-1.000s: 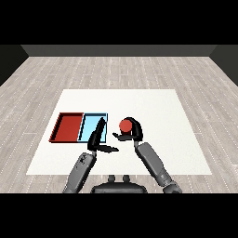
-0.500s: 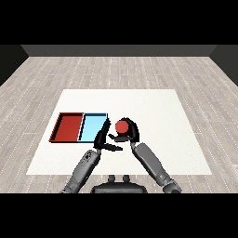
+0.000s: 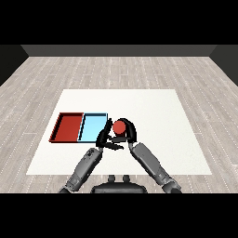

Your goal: Pick the red can and put it in the red box

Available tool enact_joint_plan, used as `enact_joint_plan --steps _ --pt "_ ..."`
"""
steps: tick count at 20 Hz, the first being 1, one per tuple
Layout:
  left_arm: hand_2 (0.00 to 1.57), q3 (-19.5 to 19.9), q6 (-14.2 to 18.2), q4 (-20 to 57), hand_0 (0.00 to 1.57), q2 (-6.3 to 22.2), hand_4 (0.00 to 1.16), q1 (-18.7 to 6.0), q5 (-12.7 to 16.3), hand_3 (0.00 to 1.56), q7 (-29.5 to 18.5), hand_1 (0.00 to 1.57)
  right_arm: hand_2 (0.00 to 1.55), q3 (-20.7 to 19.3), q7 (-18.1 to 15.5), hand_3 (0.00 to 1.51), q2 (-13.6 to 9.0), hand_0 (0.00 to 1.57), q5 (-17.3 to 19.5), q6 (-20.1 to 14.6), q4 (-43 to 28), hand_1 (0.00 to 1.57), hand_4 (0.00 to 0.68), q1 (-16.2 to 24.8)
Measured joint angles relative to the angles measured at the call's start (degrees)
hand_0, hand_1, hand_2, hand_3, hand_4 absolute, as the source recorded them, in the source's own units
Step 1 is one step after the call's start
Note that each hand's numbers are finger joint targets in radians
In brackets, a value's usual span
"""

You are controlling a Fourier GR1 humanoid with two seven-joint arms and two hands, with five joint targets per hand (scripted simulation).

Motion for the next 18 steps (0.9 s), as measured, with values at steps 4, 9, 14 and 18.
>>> enact_joint_plan --steps 4,9,14,18 --pt "0.00 -0.69 0.19 -1.84 0.00 -0.06 0.00 0.92 0.87 0.00 0.52 0.00 1.44 1.36 -0.91 1.37 0.01 1.49 -2.21 -0.41 0.30 1.49 0.622 -0.78" --pt "0.00 -3.12 1.73 1.28 0.00 -0.09 0.00 -1.35 3.26 0.00 -2.16 0.00 1.45 2.50 -2.46 1.38 0.01 1.50 -4.03 -0.94 1.41 1.50 0.618 -1.98" --pt "0.00 -3.56 2.78 1.40 0.00 0.15 0.06 -2.70 4.21 0.00 -1.95 0.00 1.46 4.93 -2.82 1.37 -0.13 1.48 -6.00 -2.97 3.27 1.48 0.636 -4.11" --pt "0.00 -3.92 4.01 0.43 0.00 0.26 0.43 -2.20 3.05 0.00 -1.62 0.00 1.45 5.53 -2.97 1.37 -0.17 1.47 -6.46 -2.36 3.74 1.47 0.630 -4.45"
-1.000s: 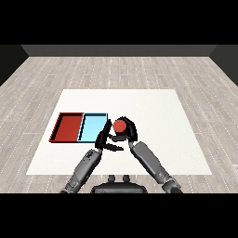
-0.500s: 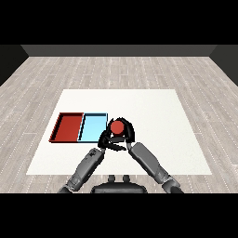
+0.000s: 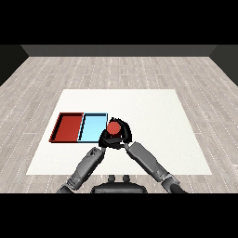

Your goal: Pick the red can and put it in the red box

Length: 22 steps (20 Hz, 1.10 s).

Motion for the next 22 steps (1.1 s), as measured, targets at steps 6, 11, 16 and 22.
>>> enact_joint_plan --steps 6,11,16,22 --pt "1.53 0.36 7.64 1.94 1.57 0.00 0.92 -1.75 0.89 1.43 1.71 1.57 1.45 0.77 0.51 1.37 -0.07 1.47 0.44 -1.08 -0.17 1.47 0.628 -0.58" --pt "1.51 -1.48 12.91 3.28 1.55 0.27 0.91 -2.88 0.75 1.41 4.38 1.55 1.46 1.86 0.11 1.38 -0.31 1.54 -0.75 -1.79 -0.31 1.54 0.606 -0.75" --pt "1.52 -2.32 17.94 3.07 1.57 0.51 0.96 -2.63 0.71 1.41 2.66 1.57 1.44 2.52 -0.97 1.38 -0.42 1.43 -2.15 -2.18 0.60 1.43 0.618 -1.56" --pt "1.53 -2.20 20.68 2.75 1.57 0.47 1.12 -2.64 0.82 1.45 0.74 1.57 1.17 2.58 -1.63 1.08 -0.33 1.18 -5.17 -1.83 0.20 1.18 0.000 -1.88"
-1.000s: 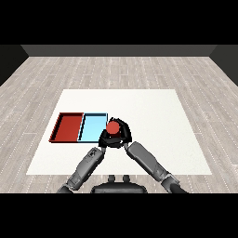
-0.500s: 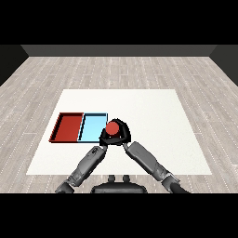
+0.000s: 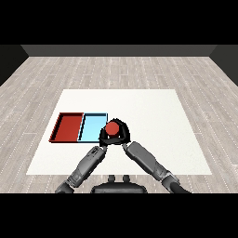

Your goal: Pick the red can and put it in the red box

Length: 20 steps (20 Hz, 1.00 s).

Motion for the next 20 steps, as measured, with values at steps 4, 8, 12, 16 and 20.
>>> enact_joint_plan --steps 4,8,12,16,20 --pt "1.53 0.74 0.61 -0.43 1.57 -0.21 1.12 -0.48 -1.23 1.45 0.72 1.57 0.00 0.06 3.19 0.00 -0.38 0.00 4.05 -0.20 -2.45 0.00 0.000 1.01" --pt "1.54 1.44 0.55 0.63 1.57 -0.46 1.13 -0.98 -1.29 1.46 0.13 1.57 0.00 -0.68 4.64 0.00 -0.26 0.00 6.94 0.92 -3.45 0.00 0.000 2.45" --pt "1.57 1.77 0.70 0.31 1.57 -0.43 1.14 -0.68 -2.73 1.50 0.69 1.57 0.00 -1.85 3.86 0.00 0.09 0.00 7.06 1.77 -1.94 0.00 0.000 1.49" --pt "1.57 2.19 0.04 -0.12 1.57 -0.65 1.14 -0.07 -2.73 1.51 2.06 1.57 0.00 -4.92 4.46 0.00 0.33 0.00 7.90 3.42 -2.46 0.00 0.000 1.62" --pt "1.57 3.41 -0.82 -1.53 1.57 -0.10 1.14 1.71 -3.48 1.49 2.70 1.57 0.00 -7.69 5.13 0.00 -0.79 0.00 9.47 3.72 -5.90 0.00 0.000 3.62"
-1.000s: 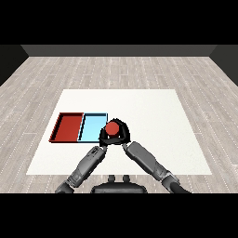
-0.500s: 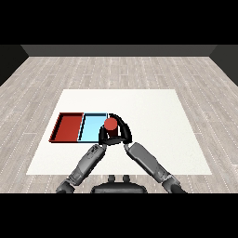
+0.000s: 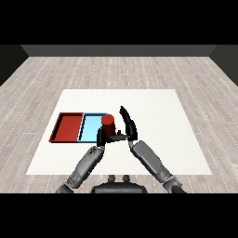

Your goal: Pick the red can and put it in the red box

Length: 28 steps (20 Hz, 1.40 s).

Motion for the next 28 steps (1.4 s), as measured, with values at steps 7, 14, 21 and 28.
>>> enact_joint_plan --steps 7,14,21,28 --pt "1.57 4.02 -1.60 0.52 1.57 2.30 1.13 -0.56 -1.83 1.48 0.12 1.57 0.00 -5.25 2.56 0.00 -5.69 0.00 -0.31 2.42 -13.02 0.00 0.000 6.58" --pt "1.57 6.78 -0.53 -1.65 1.57 10.19 1.11 0.45 -5.72 1.47 2.52 1.57 0.00 -10.11 -1.26 0.00 -12.01 0.00 -2.19 5.75 -19.89 0.00 0.000 20.22" --pt "1.57 14.08 -3.50 2.37 1.57 20.21 1.12 -0.38 -5.86 1.49 5.66 1.57 0.00 -15.78 -3.75 0.00 -15.83 0.00 -4.21 9.24 -19.18 0.00 0.000 27.02" --pt "1.56 19.78 -8.18 20.34 1.57 24.76 1.09 -6.84 -6.46 1.47 5.17 1.57 0.00 -18.65 -1.96 0.00 -17.20 0.00 -3.23 8.92 -16.99 0.00 0.000 27.68"
